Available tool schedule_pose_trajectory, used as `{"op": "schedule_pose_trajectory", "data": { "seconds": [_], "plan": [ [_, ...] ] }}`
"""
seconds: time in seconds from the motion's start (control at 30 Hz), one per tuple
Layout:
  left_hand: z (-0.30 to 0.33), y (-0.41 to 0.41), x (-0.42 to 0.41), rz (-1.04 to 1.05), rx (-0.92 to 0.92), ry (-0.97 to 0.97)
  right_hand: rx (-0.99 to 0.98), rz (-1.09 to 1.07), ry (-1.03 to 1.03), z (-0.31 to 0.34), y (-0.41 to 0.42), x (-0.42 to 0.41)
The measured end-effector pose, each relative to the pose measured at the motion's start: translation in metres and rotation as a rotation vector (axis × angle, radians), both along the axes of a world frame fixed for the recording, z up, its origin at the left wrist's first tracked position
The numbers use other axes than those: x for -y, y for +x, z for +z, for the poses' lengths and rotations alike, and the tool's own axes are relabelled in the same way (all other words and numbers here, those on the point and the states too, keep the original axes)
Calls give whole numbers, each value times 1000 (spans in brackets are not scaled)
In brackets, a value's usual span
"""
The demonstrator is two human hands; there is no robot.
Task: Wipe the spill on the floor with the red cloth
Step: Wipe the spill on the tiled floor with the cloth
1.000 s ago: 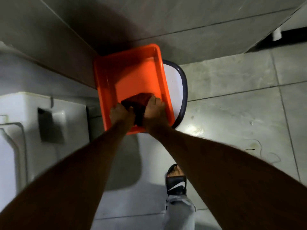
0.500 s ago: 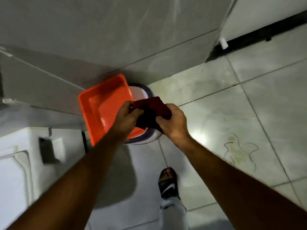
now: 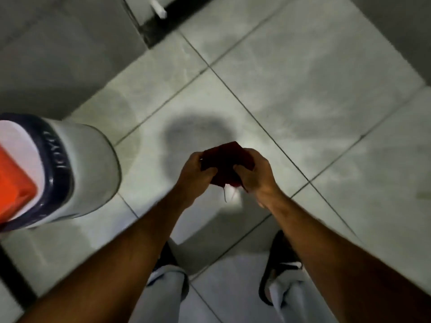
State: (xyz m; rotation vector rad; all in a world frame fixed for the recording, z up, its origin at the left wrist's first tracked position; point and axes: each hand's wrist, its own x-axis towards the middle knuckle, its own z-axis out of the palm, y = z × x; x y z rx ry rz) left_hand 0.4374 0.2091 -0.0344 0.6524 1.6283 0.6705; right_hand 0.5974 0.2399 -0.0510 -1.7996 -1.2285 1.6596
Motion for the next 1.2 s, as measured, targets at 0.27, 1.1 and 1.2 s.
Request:
{"op": "schedule_pose_trajectory", "data": {
  "seconds": [0.27,1.1,1.2],
  "plan": [
    [-205,52,7,-354,-255,-172,329,-50,-10,-204,55,37],
    [-275,-77,18,-1092,-908,-65,1006,816,442,-293,78,-59],
    [-276,-78,19,-1087,-914,-72,998,570,323,-295,38,-96]
  ]
}}
